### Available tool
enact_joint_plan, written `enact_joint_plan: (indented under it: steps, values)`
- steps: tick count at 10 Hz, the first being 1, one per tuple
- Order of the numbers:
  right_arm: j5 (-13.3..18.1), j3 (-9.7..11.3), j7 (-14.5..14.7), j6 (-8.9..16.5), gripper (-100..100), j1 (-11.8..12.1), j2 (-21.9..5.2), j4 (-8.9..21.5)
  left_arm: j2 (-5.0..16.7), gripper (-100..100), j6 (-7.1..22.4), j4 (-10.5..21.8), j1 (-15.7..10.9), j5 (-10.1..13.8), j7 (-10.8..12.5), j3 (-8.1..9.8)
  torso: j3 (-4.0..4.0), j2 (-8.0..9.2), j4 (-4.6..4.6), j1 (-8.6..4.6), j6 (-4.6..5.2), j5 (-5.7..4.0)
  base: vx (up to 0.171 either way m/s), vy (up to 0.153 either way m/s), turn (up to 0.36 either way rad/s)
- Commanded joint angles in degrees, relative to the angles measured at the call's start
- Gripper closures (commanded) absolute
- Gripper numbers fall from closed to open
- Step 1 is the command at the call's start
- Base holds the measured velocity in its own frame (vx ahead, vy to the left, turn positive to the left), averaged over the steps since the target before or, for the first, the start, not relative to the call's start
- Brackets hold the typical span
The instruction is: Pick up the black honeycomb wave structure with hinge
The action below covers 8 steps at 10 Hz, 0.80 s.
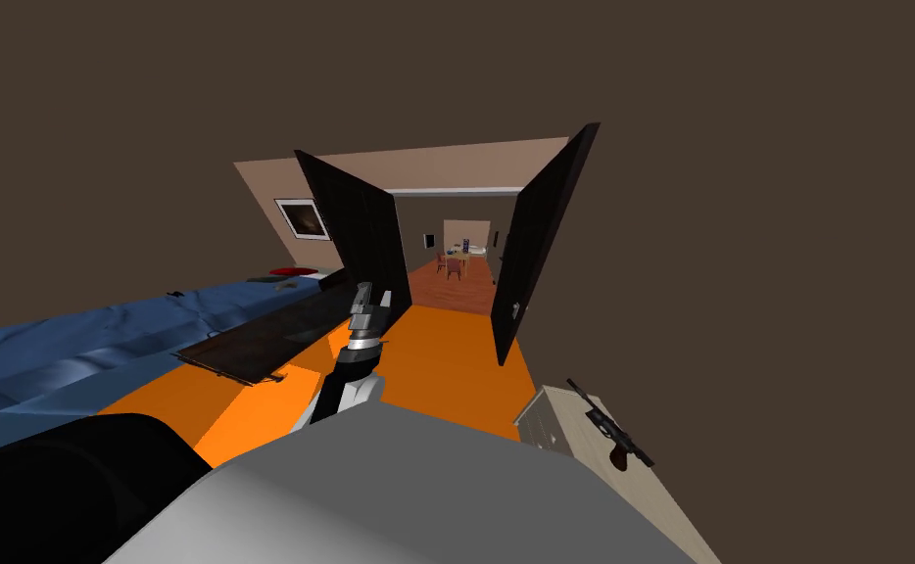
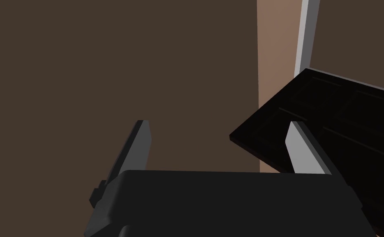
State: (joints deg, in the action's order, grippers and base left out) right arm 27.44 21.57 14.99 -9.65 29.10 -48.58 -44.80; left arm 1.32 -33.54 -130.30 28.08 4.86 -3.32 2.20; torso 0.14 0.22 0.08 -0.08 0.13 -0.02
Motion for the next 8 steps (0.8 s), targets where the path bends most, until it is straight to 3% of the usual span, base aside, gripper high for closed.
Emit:
enact_joint_plan:
  steps: [1,8]
  values:
    - [2.2,0.36,-2.86,-0.09,-100,-1.65,0.39,1.93,0.0,0,0.0,0.0,0.0,0.0,0.0,0.0,0.0,0.0,0.0,0.0,0.0,0.0,-0.084,0.015,0.126]
    - [7.96,1.23,-11.9,-0.4,-100,-6.01,1.44,7.05,0.0,0,0.0,0.0,0.0,0.0,0.0,0.0,-0.05,-0.08,-0.02,0.01,-0.02,0.0,-0.071,0.009,0.094]
